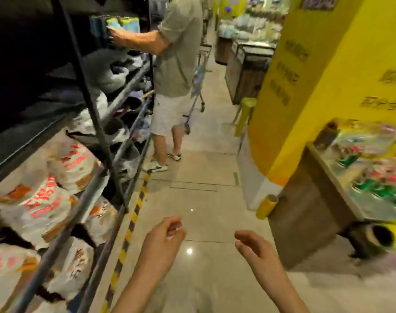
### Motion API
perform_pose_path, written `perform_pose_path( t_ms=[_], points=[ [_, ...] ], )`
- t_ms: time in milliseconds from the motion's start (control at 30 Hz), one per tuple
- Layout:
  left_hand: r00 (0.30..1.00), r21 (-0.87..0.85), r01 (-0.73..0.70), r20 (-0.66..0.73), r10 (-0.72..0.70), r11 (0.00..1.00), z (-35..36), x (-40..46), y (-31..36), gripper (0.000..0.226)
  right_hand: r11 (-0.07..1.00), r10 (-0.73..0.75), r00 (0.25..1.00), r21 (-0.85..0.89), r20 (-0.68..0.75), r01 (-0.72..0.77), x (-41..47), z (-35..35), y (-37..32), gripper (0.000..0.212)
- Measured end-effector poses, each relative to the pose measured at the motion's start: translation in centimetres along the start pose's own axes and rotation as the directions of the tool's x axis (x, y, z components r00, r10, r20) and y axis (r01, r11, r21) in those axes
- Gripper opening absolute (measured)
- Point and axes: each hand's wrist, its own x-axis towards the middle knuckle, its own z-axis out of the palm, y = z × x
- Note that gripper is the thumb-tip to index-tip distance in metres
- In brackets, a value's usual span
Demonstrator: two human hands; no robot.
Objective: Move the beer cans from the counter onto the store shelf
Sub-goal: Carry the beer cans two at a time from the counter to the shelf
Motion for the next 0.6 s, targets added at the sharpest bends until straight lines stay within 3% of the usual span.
perform_pose_path(
  t_ms=[167,300,600],
  points=[
    [0.963,-0.024,-0.087,0.254,0.09,0.996,14.4,-1.1,6.5,0.019,0.988,0.152,0.965,0.065,-0.211,-0.142,-3.9,-12.9,6.6,0.015],
    [0.908,-0.067,-0.125,0.395,0.141,0.99,24.6,-3.2,10.6,0.017,0.977,0.208,0.903,0.122,-0.375,-0.174,-6.9,-21.9,11.7,0.016],
    [0.849,-0.043,-0.085,0.519,0.095,0.995,37.7,-4.0,15.7,0.021,0.939,0.335,0.818,0.24,-0.468,-0.247,-9.8,-34.3,20.2,0.014]
  ],
)
